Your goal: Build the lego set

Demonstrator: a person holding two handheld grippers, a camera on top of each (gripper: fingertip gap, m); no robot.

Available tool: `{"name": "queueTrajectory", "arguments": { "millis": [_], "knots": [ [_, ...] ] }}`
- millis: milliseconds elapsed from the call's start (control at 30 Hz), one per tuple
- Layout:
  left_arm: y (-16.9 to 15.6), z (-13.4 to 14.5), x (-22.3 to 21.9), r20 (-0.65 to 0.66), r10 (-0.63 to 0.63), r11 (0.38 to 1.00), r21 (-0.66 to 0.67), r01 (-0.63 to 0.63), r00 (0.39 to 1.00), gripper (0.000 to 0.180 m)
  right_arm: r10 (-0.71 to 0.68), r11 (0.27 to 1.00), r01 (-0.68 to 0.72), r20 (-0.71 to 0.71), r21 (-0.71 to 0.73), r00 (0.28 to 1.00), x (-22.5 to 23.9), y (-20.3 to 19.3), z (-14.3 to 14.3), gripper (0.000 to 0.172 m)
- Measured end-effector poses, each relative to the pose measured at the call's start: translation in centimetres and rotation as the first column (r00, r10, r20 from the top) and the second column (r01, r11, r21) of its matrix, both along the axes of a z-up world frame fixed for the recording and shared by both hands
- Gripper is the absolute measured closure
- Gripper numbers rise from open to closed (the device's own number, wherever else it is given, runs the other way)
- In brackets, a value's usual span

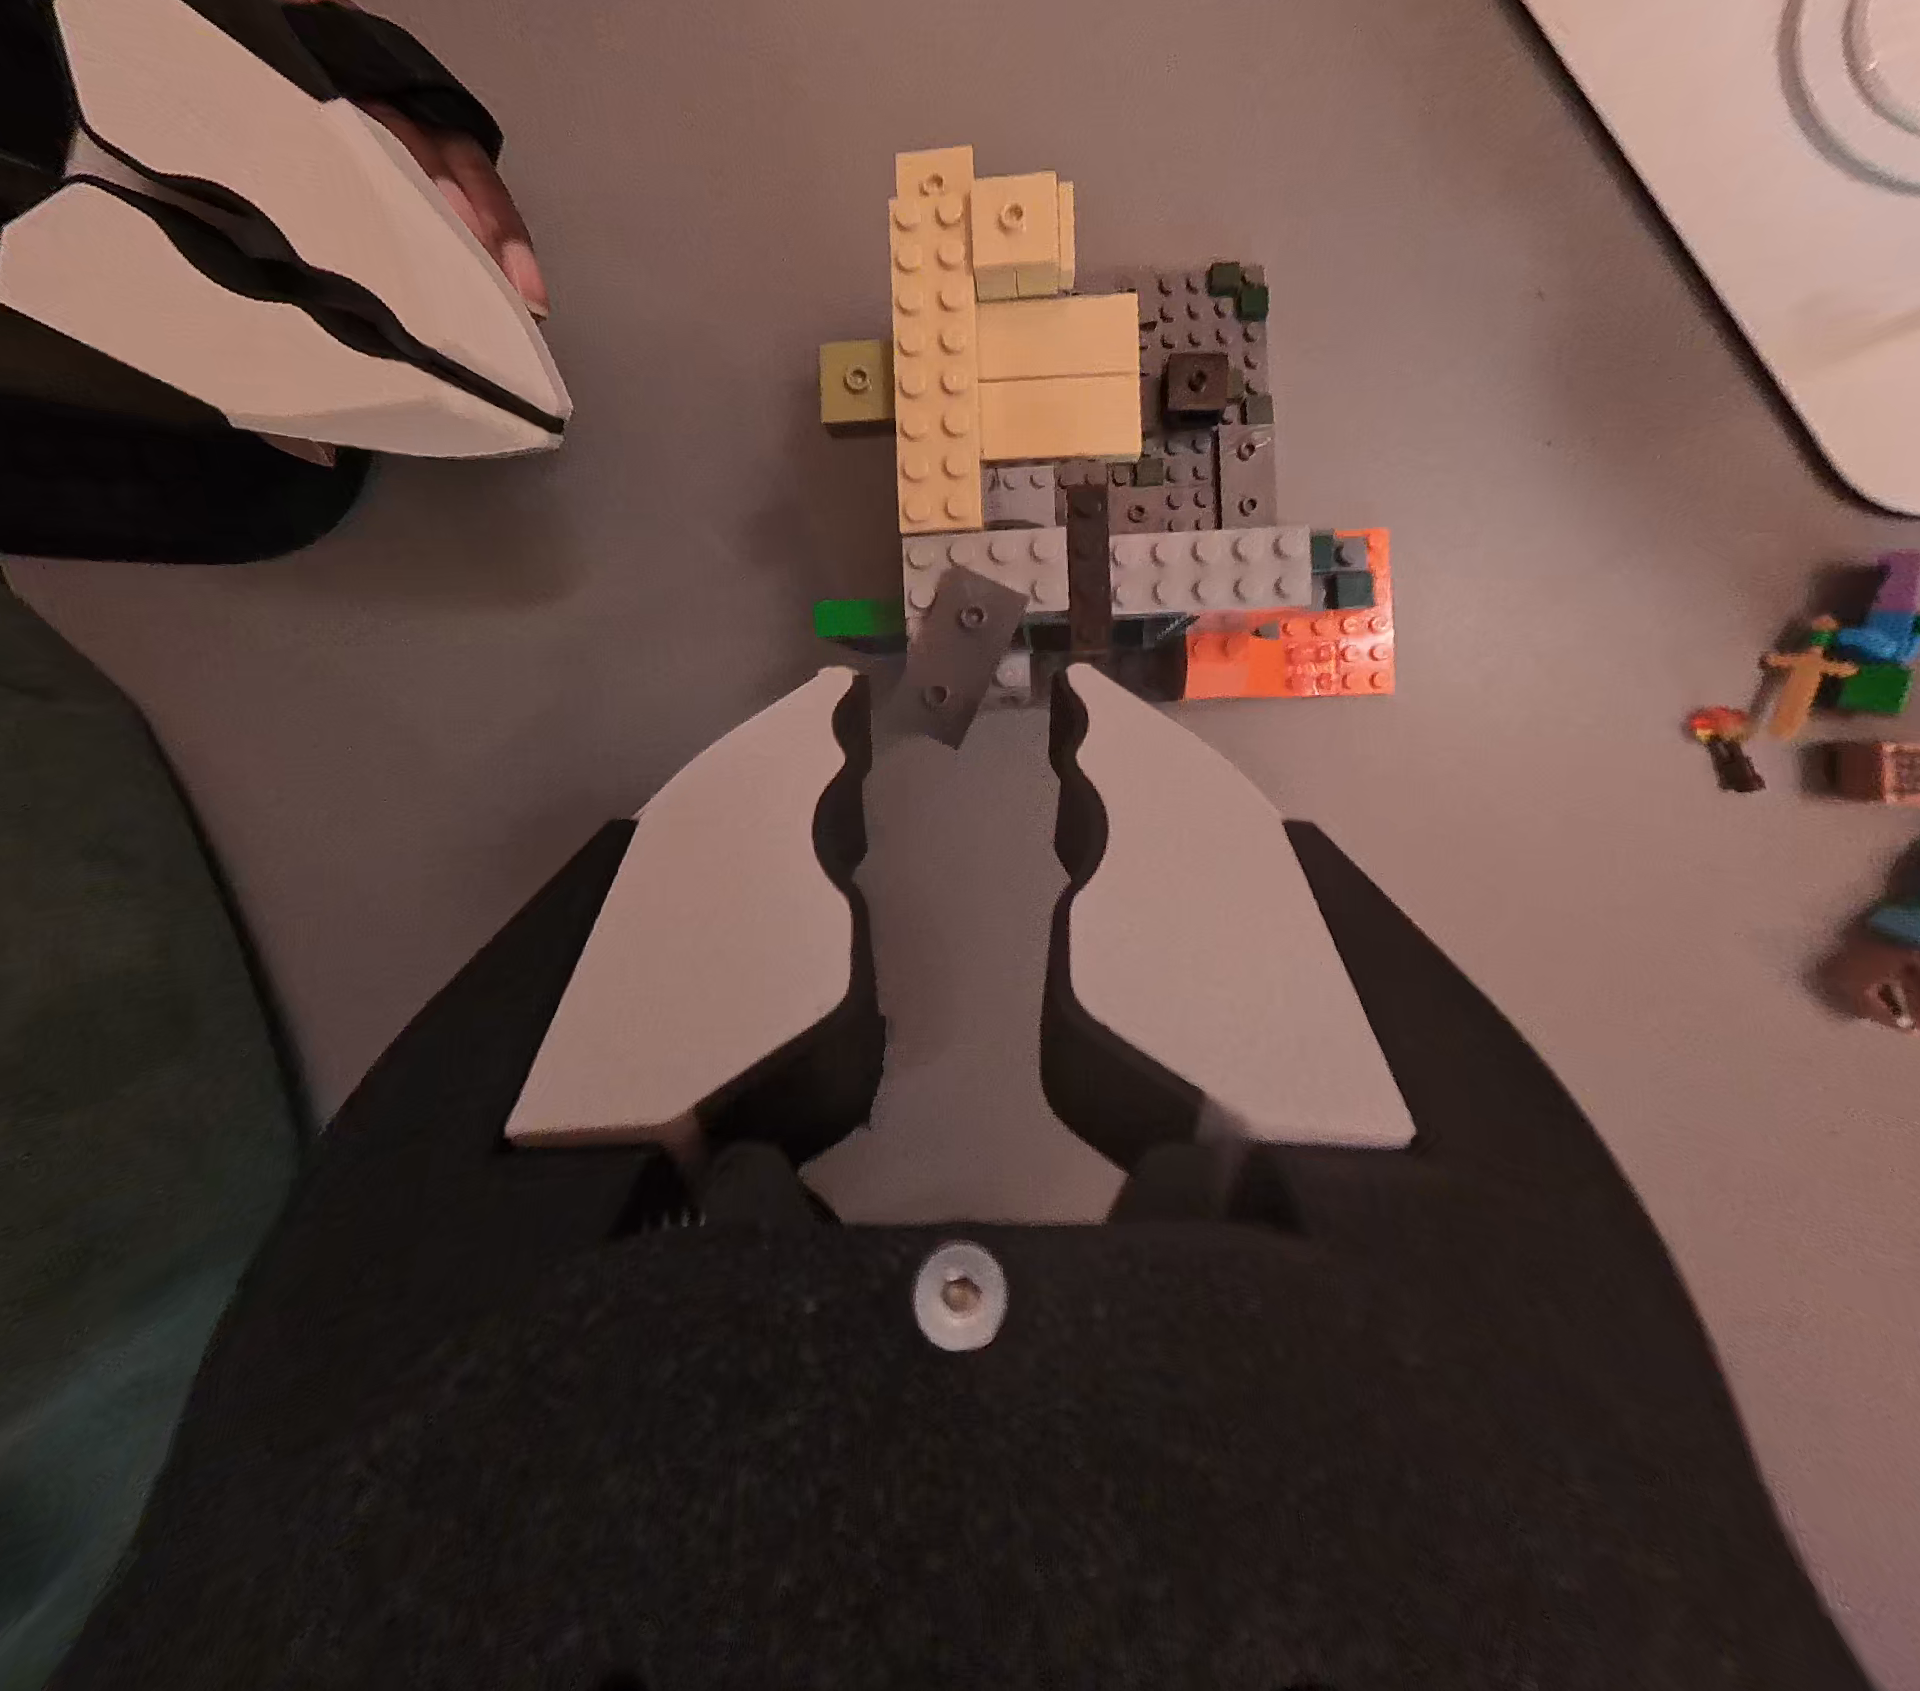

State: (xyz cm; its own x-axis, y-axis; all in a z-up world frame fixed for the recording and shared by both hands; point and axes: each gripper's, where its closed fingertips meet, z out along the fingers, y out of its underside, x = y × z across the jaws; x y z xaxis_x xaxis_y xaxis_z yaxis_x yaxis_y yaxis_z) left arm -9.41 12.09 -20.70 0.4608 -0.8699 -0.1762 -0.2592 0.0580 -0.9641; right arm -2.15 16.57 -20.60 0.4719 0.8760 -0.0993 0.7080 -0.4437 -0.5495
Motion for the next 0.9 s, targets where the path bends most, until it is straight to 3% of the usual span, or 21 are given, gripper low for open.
{"name": "queueTrajectory", "arguments": {
  "millis": [167,300,900],
  "knots": [
    [-0.05,-0.20,0.10,-0.005,-0.006,1.000,-0.005,0.006,1.000,0.180,-0.014,1.000,0.014,0.011,0.016,1.000,-0.17,-0.44,-0.89,0.139],
    [0.07,-0.07,-0.07,-0.001,0.000,1.000,-0.003,0.000,1.000,0.180,0.016,0.999,-0.018,0.048,0.048,0.999,-0.18,-0.12,-0.83,0.155],
    [-0.11,-0.12,0.05,-0.006,-0.009,1.000,-0.002,0.009,1.000,0.180,0.091,0.995,-0.096,0.137,0.035,0.986,-0.78,-0.21,-0.89,0.154]
  ]
}}
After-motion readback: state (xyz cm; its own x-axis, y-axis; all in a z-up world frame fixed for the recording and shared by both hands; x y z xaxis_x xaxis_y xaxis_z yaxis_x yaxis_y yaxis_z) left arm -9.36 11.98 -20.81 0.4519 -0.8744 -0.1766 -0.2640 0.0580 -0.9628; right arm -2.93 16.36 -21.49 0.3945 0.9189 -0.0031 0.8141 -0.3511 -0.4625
